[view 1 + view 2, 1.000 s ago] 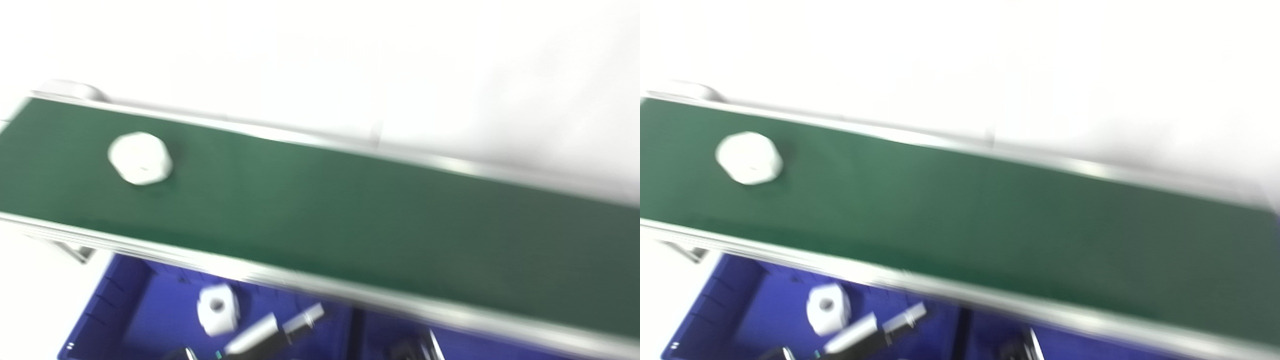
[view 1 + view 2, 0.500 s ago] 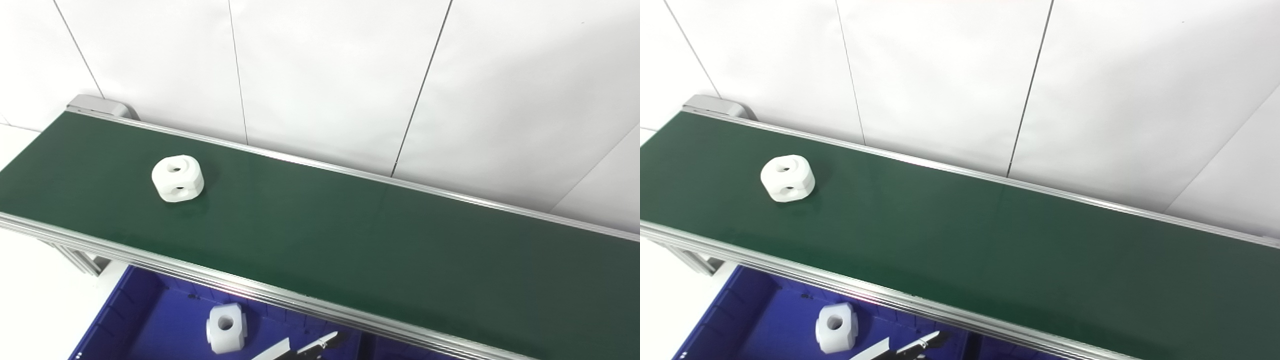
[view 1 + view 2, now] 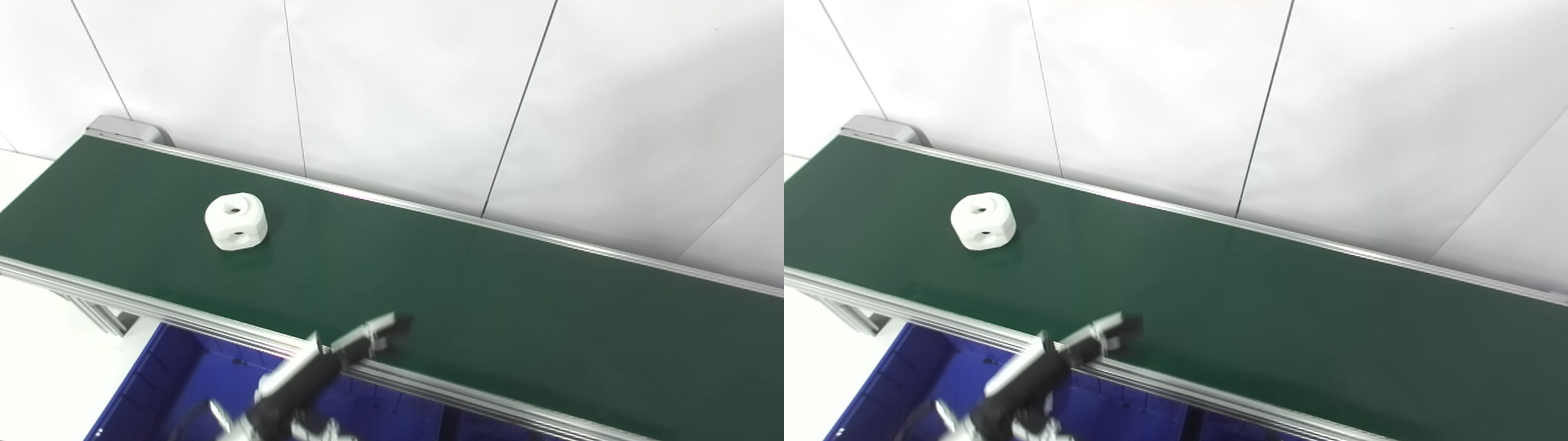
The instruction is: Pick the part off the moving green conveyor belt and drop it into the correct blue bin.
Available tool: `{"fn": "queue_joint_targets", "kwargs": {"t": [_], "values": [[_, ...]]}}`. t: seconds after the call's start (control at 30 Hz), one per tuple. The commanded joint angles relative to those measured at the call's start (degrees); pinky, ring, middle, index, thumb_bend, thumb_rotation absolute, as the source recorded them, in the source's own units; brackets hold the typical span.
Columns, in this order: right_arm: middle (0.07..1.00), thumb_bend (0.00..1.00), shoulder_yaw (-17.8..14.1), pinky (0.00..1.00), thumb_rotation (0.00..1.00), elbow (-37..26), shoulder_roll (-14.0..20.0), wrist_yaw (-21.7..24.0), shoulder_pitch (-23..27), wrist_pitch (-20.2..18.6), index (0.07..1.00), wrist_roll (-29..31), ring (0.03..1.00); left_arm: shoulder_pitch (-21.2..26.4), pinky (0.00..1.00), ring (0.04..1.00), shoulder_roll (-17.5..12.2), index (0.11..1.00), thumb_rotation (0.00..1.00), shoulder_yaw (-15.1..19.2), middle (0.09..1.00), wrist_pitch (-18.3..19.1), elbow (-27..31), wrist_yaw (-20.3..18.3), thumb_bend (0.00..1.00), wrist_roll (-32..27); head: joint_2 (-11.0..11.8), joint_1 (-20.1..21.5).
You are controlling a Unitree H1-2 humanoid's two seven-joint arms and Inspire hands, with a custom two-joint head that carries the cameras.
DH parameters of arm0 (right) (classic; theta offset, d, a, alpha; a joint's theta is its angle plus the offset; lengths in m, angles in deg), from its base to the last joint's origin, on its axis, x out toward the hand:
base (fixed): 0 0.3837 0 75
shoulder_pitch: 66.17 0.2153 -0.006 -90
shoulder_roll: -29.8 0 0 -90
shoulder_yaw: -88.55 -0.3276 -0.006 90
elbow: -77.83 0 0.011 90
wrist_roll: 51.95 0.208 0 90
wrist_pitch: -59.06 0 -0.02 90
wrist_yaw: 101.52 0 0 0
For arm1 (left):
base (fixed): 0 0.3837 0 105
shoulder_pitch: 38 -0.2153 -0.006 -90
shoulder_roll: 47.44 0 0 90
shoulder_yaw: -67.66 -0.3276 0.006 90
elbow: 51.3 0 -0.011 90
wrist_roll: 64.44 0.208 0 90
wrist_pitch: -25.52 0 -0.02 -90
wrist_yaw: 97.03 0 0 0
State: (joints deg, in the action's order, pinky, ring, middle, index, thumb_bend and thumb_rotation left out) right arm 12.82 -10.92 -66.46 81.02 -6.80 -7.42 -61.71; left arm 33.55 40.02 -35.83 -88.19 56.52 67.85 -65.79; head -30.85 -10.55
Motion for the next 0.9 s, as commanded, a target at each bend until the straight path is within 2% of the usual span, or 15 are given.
{"fn": "queue_joint_targets", "kwargs": {"t": [0.0, 0.07, 0.2, 0.47, 0.6, 0.83, 0.87], "values": [[1.000, 0.88, 0.22, 0.93, 0.47, -0.38, -0.24, -1.01, -0.40, 3.35, 1.000, -0.95, 0.995, 1.36, 0.88, 0.951, -0.65, 0.951, 0.35, 1.41, 0.973, 1.30, 2.60, 0.03, 0.84, -0.28, -0.04, -0.06], [1.000, 0.88, 0.29, 0.95, 0.49, -0.28, -0.27, -1.31, -0.22, 3.35, 1.000, -1.57, 0.999, 3.19, 0.89, 0.954, -0.57, 0.954, 0.34, 2.52, 0.977, 2.51, 2.70, 0.13, 0.85, -0.08, 0.10, -0.23], [1.000, 0.88, 0.47, 1.00, 0.48, 0.00, -0.13, -0.87, 0.11, 3.29, 1.000, -0.87, 1.000, 6.74, 0.90, 0.976, -0.43, 0.964, 0.39, 4.98, 0.997, 7.33, 3.95, 0.64, 0.85, 4.02, 0.15, -0.53], [1.000, 0.87, 0.61, 0.95, 0.46, 1.01, 0.19, -0.85, 1.54, 3.34, 1.000, -0.29, 0.998, 15.38, 1.00, 1.000, -0.57, 1.000, 0.37, 7.30, 1.000, 15.19, 2.71, 0.70, 0.77, 10.68, -0.48, -1.84], [1.000, 0.88, 0.76, 0.97, 0.47, 1.89, 0.44, -1.33, 2.39, 3.35, 1.000, -0.31, 1.000, 20.46, 1.00, 1.000, -1.07, 1.000, 0.37, 8.17, 1.000, 20.03, -0.39, 0.93, 0.76, 15.56, -0.62, -2.73], [1.000, 0.88, 1.42, 1.00, 0.45, 2.39, 1.02, -1.42, 3.23, 3.39, 1.000, 1.28, 1.000, 26.01, 0.93, 1.000, -2.40, 1.000, 0.31, 9.12, 1.000, 21.09, -8.61, 2.85, 0.77, 22.76, -1.11, -3.36], [1.000, 0.88, 1.41, 1.00, 0.45, 2.30, 1.09, -1.49, 3.28, 3.39, 1.000, 1.12, 1.000, 26.61, 0.93, 1.000, -2.69, 1.000, 0.31, 9.03, 1.000, 22.36, -8.87, 2.72, 0.77, 24.20, -1.28, -3.54]]}}
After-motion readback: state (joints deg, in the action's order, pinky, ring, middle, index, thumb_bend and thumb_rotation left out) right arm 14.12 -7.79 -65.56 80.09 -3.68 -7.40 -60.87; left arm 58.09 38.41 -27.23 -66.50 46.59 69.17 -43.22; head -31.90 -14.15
